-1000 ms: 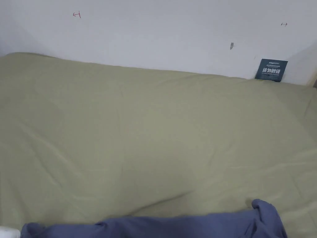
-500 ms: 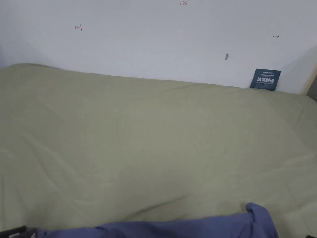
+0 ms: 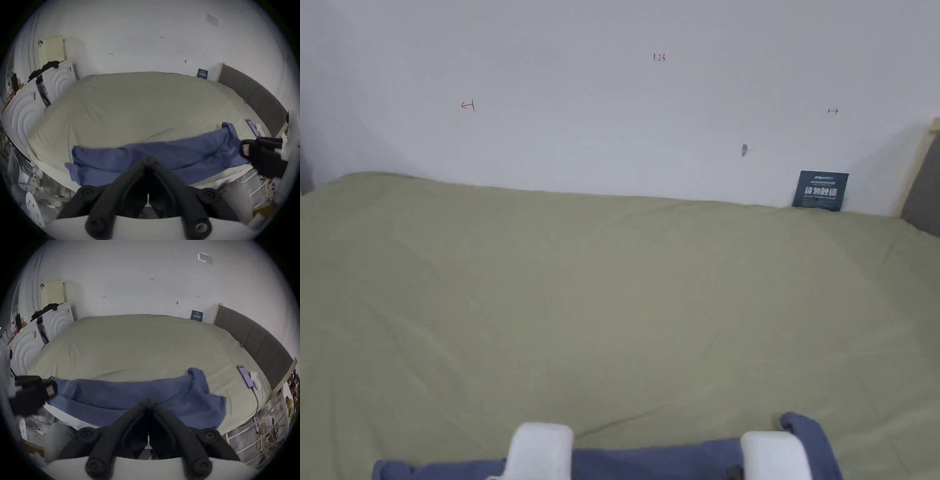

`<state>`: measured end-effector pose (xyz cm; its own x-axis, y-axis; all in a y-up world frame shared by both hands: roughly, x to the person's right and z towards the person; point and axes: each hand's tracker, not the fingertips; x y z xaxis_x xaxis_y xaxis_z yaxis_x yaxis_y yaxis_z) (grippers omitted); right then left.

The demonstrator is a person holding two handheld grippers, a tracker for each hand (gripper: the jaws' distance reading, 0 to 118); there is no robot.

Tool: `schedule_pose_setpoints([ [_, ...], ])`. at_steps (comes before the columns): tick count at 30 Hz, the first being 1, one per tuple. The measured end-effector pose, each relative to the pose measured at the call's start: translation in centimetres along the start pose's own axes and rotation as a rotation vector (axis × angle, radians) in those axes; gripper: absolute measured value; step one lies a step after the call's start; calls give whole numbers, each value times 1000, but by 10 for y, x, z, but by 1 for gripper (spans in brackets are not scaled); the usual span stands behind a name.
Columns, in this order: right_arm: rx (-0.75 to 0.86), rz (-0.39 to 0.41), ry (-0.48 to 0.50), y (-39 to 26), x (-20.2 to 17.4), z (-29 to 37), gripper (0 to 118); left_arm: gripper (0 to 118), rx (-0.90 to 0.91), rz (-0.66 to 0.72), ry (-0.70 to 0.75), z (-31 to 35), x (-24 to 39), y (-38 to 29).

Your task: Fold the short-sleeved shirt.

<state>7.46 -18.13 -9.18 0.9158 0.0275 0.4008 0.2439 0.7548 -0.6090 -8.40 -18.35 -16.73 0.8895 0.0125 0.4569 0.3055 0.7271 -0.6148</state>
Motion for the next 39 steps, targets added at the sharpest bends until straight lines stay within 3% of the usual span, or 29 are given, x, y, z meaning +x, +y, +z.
schedule_pose_setpoints([
  [6, -11, 7, 26, -40, -35, -12, 1, 0, -18, 9, -1, -7, 27, -39],
  [11, -16, 8, 11, -45, -33, -12, 1, 0, -5, -22, 72, -3, 29, -51],
  [17, -2, -5, 13, -37, -24, -4, 1, 0, -4, -2, 34, 0, 18, -41],
  [20, 31, -9, 15, -23, -6, 9, 1, 0, -10, 28, 3, 6, -15, -15],
  [26, 137, -69, -50, 15, 52, 22, 1, 0, 91, 126, -21, 19, -152, 46],
  [27, 149, -77, -51, 21, 63, 22, 2, 11, 78, 122, -41, 16, -177, 52],
  [30, 150, -114, -40, 34, 86, 20, 2, 112, -69, 169, -213, -8, -239, 52],
  [34, 108, -161, 71, 41, 104, 20, 2, 118, -207, 349, -450, -44, -284, 13],
  [39, 109, -159, 71, 38, 112, 31, 2, 118, -210, 615, -528, -65, -303, -34],
])
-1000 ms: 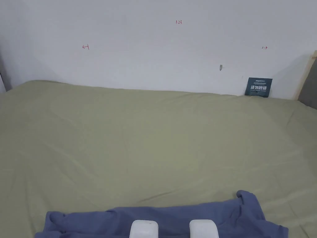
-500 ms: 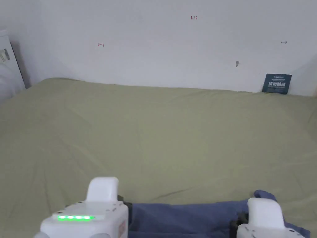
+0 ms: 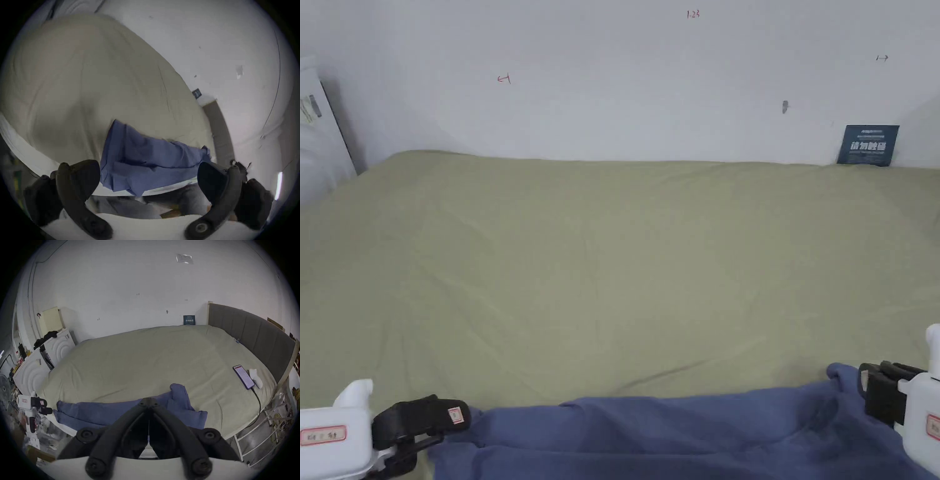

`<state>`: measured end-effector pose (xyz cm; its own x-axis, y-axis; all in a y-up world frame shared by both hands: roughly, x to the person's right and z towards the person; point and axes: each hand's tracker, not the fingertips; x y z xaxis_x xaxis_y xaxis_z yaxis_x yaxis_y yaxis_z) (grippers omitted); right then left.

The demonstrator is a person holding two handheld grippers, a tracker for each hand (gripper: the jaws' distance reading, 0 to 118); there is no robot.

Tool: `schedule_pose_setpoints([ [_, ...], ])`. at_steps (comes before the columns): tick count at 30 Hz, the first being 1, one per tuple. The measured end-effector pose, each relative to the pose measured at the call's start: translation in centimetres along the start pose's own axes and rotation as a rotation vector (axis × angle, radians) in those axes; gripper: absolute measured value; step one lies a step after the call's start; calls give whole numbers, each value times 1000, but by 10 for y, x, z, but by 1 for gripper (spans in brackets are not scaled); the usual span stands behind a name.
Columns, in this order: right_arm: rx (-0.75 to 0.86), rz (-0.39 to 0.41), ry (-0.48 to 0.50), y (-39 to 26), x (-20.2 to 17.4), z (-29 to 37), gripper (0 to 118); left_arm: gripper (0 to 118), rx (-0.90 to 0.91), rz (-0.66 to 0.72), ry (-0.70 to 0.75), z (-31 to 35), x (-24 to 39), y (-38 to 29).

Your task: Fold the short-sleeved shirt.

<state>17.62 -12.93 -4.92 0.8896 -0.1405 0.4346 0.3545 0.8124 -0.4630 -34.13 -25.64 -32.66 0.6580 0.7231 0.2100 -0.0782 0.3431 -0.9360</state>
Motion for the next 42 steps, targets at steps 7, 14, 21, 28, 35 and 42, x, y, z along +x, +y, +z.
schedule_pose_setpoints([
  [7, -10, -18, 12, 1, 3, 5, 2, 116, -149, 96, -4, -40, -6, -22],
  [14, -50, -30, 28, -12, -1, 0, 2, 13, -166, 2, 179, -40, 10, -31],
  [21, -89, -20, 62, -25, -7, -1, 2, 13, -64, -147, 81, -10, 38, -23],
  [28, -92, -39, 40, -29, 5, 8, 2, 13, -10, -398, 106, -6, 110, -8],
  [35, -76, -86, 18, -27, 19, 17, 2, 13, -128, -681, 6, -54, 202, -27],
  [42, -67, -106, 0, -31, 34, 24, 3, 13, -286, -814, 6, -136, 246, -61],
])
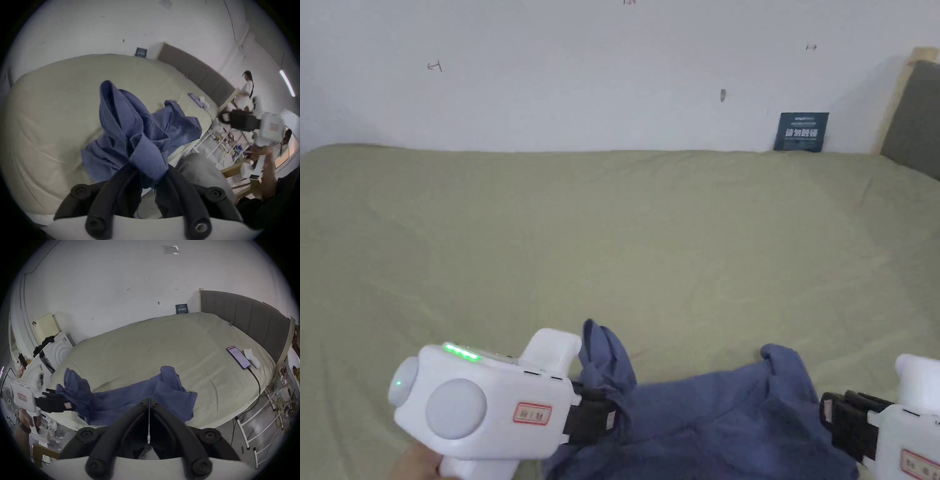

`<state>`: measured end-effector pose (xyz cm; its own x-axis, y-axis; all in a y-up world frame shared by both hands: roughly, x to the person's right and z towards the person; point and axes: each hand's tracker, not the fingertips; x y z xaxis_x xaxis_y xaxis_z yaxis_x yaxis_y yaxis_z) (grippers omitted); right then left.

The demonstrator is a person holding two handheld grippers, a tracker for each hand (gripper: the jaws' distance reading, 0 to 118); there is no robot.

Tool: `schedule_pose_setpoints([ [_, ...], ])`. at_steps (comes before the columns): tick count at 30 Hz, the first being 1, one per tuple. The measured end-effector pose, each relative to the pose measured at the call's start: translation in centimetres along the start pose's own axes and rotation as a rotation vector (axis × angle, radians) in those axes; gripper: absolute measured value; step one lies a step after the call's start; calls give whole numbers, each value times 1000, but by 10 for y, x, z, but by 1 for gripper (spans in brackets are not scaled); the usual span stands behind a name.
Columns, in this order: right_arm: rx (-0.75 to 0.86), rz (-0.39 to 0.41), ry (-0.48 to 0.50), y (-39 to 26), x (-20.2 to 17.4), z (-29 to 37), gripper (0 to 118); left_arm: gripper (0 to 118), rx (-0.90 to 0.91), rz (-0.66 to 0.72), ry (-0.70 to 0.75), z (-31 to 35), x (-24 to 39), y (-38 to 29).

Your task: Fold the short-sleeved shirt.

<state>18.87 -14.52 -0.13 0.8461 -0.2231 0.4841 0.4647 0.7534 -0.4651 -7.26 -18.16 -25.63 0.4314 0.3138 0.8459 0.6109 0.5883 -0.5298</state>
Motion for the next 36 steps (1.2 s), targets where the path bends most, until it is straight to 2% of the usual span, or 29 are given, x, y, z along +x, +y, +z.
schedule_pose_setpoints([
  [2, -1, 8, -10, -2, 5, 2, 3, 29, -40, 41, 43, -18, 1, 1],
  [3, 1, 8, -11, -4, 8, 3, 3, 43, -42, 72, 38, -22, -2, 0],
  [4, 5, 6, -9, -5, 11, 3, 3, 75, -28, 107, 23, -22, -7, -1],
  [5, 8, 3, -8, -7, 14, 3, 3, 89, -1, 152, 2, -21, -7, -1],
  [9, -11, -22, -8, -10, 19, -3, 3, 92, 111, 288, -177, -2, -20, -2],
  [12, -25, -32, 5, -12, 18, -7, 3, 92, 179, 328, -184, 6, -32, -9],
  [13, -26, -36, 11, -12, 18, -7, 3, 90, 191, 351, -163, 5, -33, -10],
  [14, -26, -38, 20, -12, 17, -7, 3, 82, 200, 381, -142, 1, -38, -11],
  [15, -22, -40, 32, -12, 16, -6, 3, 60, 204, 418, -135, -5, -43, -12],
  [16, -18, -40, 40, -12, 15, -4, 3, 4, 201, 444, -133, -14, -46, -12],
  [17, -16, -38, 44, -11, 14, -2, 3, 0, 191, 461, -79, -26, -48, -12],
  [24, 42, -33, 72, -9, 7, 20, 3, 0, 102, 414, -169, -108, -12, -18],
  [28, 52, -5, 68, -8, 3, 29, 3, 0, 55, 473, -184, -148, 0, -26],
  [36, 64, 4, 94, -1, -6, 27, 3, 0, 99, 482, -255, -147, 35, -41],
])
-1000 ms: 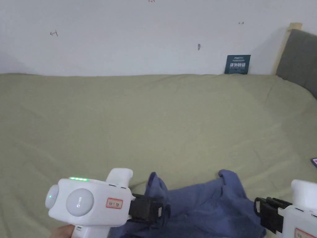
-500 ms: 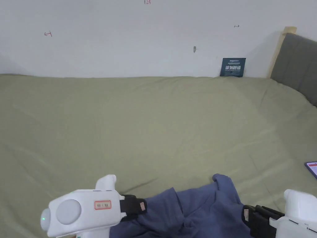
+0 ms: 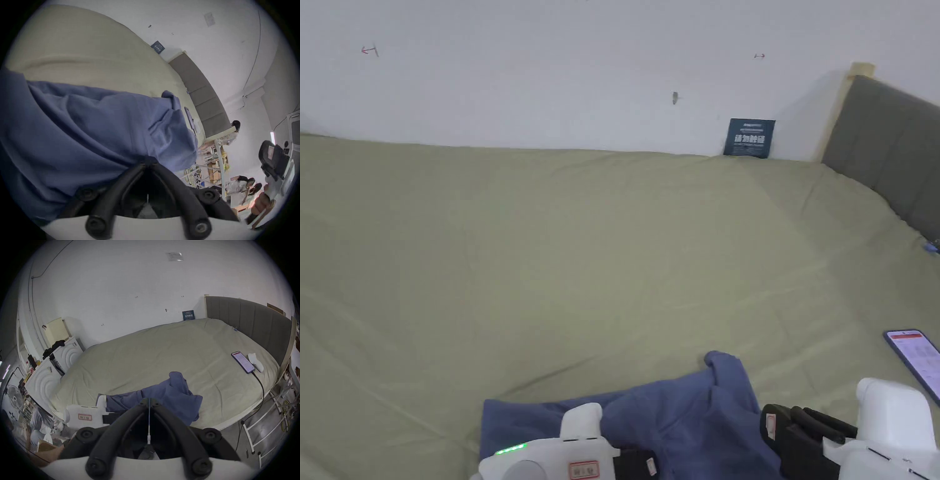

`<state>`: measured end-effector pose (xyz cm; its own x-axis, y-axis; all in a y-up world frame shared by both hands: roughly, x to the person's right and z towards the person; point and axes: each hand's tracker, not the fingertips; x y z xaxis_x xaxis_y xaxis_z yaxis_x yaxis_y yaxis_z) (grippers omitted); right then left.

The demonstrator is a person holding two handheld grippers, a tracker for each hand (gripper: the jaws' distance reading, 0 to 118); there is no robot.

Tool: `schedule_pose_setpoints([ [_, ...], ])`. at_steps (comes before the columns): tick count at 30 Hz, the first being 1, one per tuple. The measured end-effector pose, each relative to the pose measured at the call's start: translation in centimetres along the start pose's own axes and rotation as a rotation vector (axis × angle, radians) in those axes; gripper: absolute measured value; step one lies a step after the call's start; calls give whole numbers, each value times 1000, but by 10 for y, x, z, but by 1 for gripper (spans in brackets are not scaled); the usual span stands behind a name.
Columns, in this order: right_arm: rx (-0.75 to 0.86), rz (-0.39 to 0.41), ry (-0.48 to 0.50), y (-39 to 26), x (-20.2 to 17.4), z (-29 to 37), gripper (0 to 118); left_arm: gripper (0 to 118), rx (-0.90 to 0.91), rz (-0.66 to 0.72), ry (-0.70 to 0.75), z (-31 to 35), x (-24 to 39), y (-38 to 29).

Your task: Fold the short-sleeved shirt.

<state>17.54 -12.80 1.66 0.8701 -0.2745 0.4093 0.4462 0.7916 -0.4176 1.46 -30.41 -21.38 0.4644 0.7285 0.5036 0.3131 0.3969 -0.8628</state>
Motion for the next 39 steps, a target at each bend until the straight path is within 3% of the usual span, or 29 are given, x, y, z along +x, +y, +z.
schedule_pose_setpoints([
  [5, -19, 1, 24, -1, -7, -10, 3, 0, 26, 42, -68, 47, -8, 17],
  [9, -29, 2, 28, 1, -9, -16, 3, 0, 85, 26, 10, 127, -42, 47],
  [10, -33, 3, 27, 2, -10, -18, 4, 8, 75, 30, 37, 142, -54, 53],
  [11, -37, 9, 30, 3, -11, -20, 4, 32, 59, 65, 94, 157, -67, 57],
  [13, -35, 17, 43, 5, -13, -21, 4, 106, 26, 96, 164, 171, -87, 62],
  [14, -32, 17, 52, 6, -14, -21, 4, 114, 16, 102, 159, 175, -96, 61],
  [22, -6, 12, 68, 14, -12, -13, 4, 114, 41, 413, -40, 144, -144, 39],
  [24, 0, -8, 68, 15, -9, -12, 4, 114, 135, 403, -159, 133, -139, 36],
  [26, 0, -21, 67, 16, -6, -12, 4, 111, 115, 488, -267, 113, -143, 29],
  [27, -3, -24, 65, 16, -6, -12, 4, 101, 95, 515, -290, 103, -142, 25],
  [28, -5, -26, 61, 15, -5, -12, 4, 70, 95, 503, -280, 99, -138, 23],
  [29, -7, -27, 57, 15, -5, -12, 4, 28, 131, 453, -192, 100, -136, 21],
  [30, -8, -26, 54, 15, -5, -12, 4, 9, 135, 432, -71, 102, -135, 22],
  [32, -9, -25, 52, 13, -4, -11, 4, 9, 123, 462, 37, 105, -143, 21],
  [33, -11, -25, 49, 13, -5, -11, 4, 9, 120, 509, -75, 109, -145, 18],
  [34, -12, -25, 46, 12, -5, -12, 4, 9, 123, 503, -116, 114, -141, 19],
  [36, -18, -28, 49, 10, -5, -14, 4, 9, 145, 391, -16, 127, -130, 27],
  [39, -32, -28, 46, 8, -7, -19, 4, 9, 171, 382, 12, 153, -123, 42],
])
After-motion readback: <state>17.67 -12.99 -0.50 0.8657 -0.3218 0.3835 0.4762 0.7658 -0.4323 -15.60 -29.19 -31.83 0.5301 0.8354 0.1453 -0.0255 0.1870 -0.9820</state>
